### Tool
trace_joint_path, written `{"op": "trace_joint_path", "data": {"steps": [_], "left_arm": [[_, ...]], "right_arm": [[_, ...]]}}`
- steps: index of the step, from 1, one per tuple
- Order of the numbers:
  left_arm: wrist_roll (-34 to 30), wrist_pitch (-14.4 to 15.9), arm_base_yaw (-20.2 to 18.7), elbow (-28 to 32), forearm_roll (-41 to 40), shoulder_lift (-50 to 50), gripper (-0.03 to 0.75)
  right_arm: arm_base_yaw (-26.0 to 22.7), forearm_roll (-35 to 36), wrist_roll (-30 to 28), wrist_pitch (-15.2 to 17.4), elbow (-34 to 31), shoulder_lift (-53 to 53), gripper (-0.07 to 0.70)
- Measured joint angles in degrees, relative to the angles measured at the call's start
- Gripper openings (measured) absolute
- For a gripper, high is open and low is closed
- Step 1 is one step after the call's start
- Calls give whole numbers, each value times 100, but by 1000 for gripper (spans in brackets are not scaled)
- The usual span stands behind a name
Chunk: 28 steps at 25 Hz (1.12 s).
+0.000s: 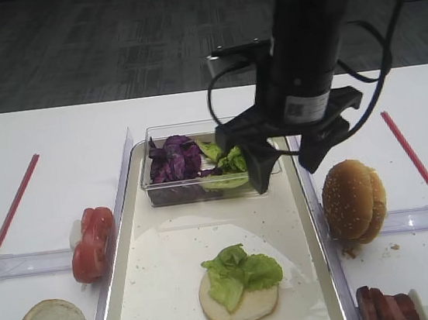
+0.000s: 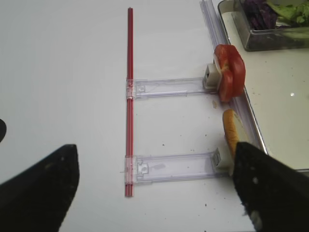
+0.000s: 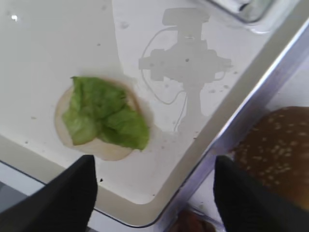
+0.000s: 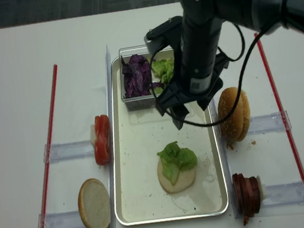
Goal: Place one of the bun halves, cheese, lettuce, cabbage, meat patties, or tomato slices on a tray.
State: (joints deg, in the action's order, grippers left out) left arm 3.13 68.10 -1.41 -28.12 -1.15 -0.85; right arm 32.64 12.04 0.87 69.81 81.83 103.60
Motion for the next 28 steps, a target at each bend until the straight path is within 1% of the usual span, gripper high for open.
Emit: {"op": "trace_joint_path", "data": {"steps": [11,14,17,22,28], "left_arm": [[0,0,0,0,0,0,597],[0,0,0,0,0,0,597],[0,0,0,0,0,0,597],[0,0,0,0,0,0,597],[0,0,0,0,0,0,597]], "right_arm": [[-1920,-78,-142,0,0,0,534],[-2407,-172,-155,0,0,0,534],[-2786,-343,-157,0,0,0,534],[-3127,-617,-157,0,0,0,534],[-3209,-694,-157,0,0,0,534]]}}
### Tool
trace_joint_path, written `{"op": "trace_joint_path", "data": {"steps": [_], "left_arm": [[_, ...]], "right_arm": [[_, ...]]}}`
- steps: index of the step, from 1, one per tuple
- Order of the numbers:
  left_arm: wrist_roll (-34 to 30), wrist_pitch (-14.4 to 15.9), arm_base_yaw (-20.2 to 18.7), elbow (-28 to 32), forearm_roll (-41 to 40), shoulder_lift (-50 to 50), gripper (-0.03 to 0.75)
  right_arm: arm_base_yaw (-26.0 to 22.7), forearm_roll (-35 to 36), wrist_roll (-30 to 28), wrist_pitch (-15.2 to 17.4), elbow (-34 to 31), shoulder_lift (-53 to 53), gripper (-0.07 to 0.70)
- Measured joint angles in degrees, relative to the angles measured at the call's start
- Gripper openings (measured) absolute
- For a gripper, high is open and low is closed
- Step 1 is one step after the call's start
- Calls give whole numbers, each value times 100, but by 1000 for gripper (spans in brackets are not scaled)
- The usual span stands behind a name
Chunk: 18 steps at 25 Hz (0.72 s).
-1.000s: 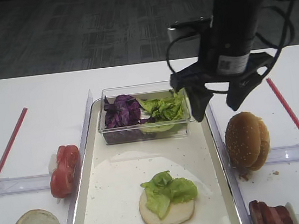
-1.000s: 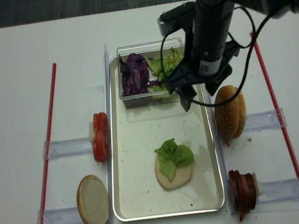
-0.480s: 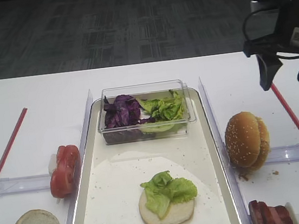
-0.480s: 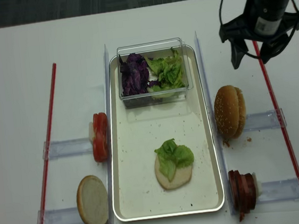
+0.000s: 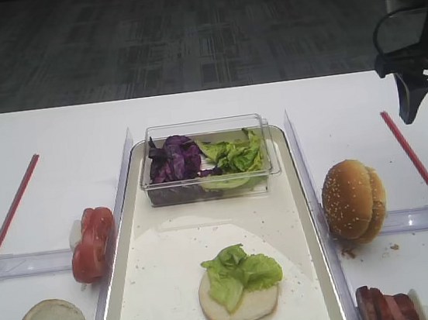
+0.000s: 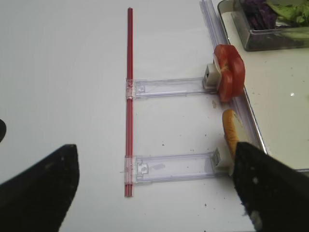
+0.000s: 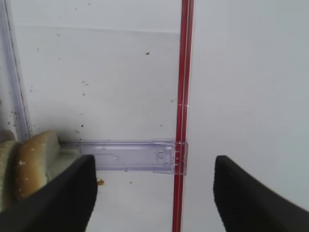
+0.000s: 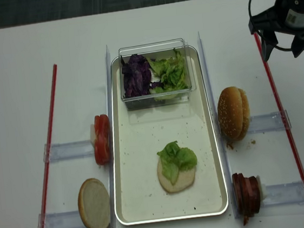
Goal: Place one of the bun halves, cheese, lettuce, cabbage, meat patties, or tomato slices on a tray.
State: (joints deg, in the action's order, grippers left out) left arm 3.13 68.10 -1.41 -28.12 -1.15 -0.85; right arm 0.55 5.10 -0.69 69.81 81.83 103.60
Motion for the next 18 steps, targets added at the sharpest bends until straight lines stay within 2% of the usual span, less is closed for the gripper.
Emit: {"op": "trace_joint_path", "data": {"steps": [10,13,18], "left_arm": [[0,0,0,0,0,0,597],[-10,0,0,0,0,0,597],[-10,0,0,0,0,0,597]], "right_arm": [[-4,-48,0,9,-141,-406,534],[-4,-73,0,9,-579,-747,534],[-4,-85,0,-1,-1777,-1547,534]]}}
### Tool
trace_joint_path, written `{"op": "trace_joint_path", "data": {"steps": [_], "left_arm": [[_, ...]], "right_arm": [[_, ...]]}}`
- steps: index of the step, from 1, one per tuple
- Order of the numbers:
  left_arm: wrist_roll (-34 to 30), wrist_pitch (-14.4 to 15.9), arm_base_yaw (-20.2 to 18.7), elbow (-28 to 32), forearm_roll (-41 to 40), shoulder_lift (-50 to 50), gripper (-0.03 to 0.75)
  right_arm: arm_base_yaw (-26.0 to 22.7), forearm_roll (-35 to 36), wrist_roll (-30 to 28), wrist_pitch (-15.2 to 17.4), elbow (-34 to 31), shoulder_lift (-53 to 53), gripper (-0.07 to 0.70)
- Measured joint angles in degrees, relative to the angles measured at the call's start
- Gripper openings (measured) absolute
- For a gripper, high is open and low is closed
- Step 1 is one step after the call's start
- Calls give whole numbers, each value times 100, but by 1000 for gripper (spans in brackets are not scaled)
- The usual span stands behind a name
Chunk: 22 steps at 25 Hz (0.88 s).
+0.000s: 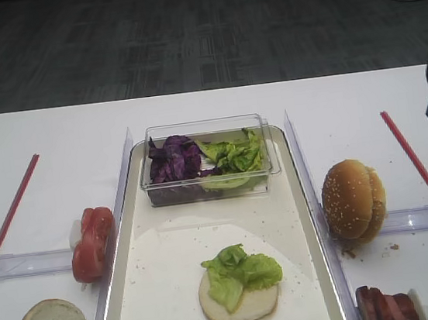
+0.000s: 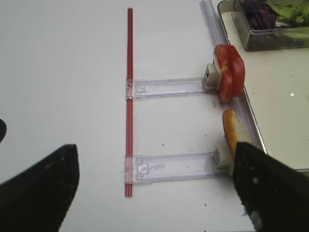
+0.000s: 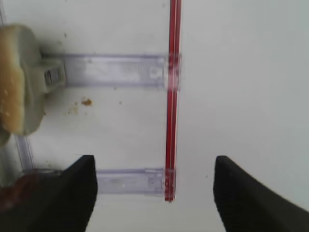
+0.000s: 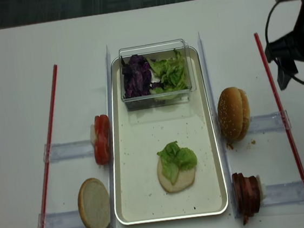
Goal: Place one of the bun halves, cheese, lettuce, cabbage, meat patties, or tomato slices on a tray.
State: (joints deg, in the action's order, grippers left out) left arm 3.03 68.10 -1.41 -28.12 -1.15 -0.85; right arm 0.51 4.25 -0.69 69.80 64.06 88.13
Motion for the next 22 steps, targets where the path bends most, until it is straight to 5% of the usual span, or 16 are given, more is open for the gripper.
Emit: {"op": "trace_joint_path", "data": {"steps": [11,22], "left_arm": [[0,0,0,0,0,0,597],[0,0,0,0,0,0,597]], "right_arm": [[-9,0,69,-564,-2570,-2372,534],[-9,-120,189,-633,-3529,-4938,534]]}}
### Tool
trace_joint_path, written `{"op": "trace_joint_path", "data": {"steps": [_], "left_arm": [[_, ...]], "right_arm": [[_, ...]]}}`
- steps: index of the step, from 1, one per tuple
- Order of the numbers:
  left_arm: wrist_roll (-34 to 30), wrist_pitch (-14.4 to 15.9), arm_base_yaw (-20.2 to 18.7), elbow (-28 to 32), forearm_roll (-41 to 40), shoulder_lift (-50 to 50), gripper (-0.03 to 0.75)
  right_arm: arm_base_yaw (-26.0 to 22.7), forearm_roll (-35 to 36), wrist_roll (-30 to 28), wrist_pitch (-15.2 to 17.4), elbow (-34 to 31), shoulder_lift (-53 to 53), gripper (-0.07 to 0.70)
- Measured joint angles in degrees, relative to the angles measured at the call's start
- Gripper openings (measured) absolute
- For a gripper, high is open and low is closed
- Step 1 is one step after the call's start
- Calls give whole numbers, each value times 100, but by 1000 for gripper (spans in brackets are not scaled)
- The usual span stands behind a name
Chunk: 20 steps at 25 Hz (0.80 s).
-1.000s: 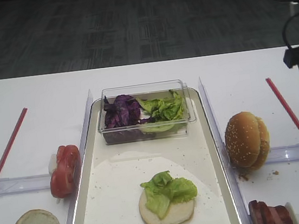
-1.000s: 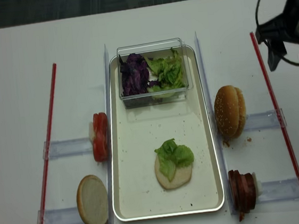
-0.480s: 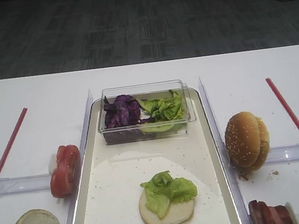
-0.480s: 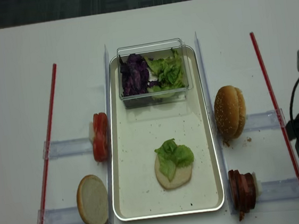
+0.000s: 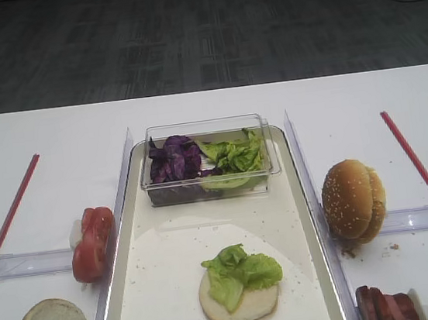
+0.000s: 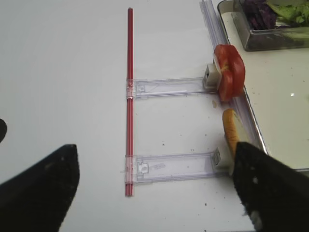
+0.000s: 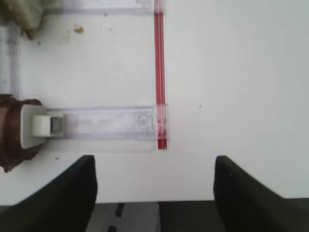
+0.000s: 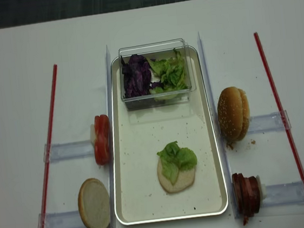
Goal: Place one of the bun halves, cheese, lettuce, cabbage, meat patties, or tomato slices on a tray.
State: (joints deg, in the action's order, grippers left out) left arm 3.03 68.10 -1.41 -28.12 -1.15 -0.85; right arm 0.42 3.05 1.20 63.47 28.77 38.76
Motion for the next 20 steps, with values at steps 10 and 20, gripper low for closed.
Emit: {"op": "trace_joint_path", "data": {"steps": [10,20], "left_arm": [[0,0,0,0,0,0,597],[0,0,0,0,0,0,597]], "right_arm": [[0,-75,206,-13,-134,-2269,534],[0,-107,206,93,-134,-3946,534]]}}
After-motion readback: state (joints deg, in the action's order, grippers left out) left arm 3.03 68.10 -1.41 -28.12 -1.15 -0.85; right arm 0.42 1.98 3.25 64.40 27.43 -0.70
